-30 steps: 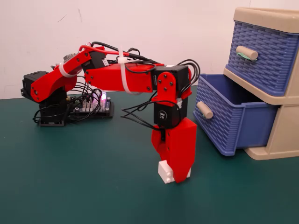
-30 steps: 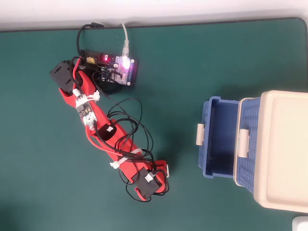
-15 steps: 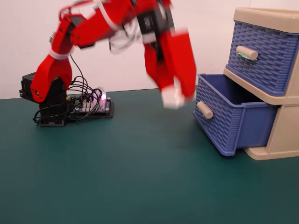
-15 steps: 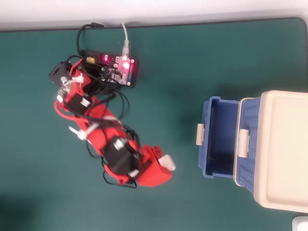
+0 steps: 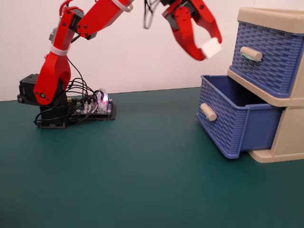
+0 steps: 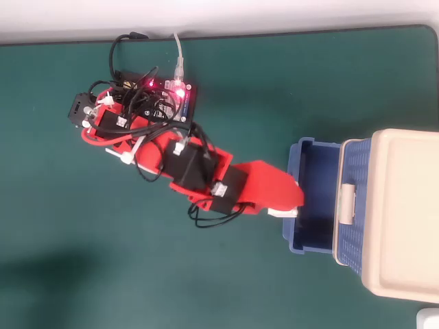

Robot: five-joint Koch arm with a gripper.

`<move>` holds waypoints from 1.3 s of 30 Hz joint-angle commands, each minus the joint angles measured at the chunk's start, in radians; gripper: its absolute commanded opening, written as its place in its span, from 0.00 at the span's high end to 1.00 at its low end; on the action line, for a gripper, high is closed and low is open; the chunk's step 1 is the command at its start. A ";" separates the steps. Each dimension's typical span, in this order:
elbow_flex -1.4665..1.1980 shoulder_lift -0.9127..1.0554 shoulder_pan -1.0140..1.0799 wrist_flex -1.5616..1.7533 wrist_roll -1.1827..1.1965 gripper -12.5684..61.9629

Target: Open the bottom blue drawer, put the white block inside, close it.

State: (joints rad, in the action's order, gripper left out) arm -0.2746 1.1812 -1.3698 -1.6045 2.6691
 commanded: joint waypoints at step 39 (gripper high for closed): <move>0.025 0.051 -0.081 -0.310 0.009 0.38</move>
State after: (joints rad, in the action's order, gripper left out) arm -0.2700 1.1827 -1.4404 -1.8638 2.7382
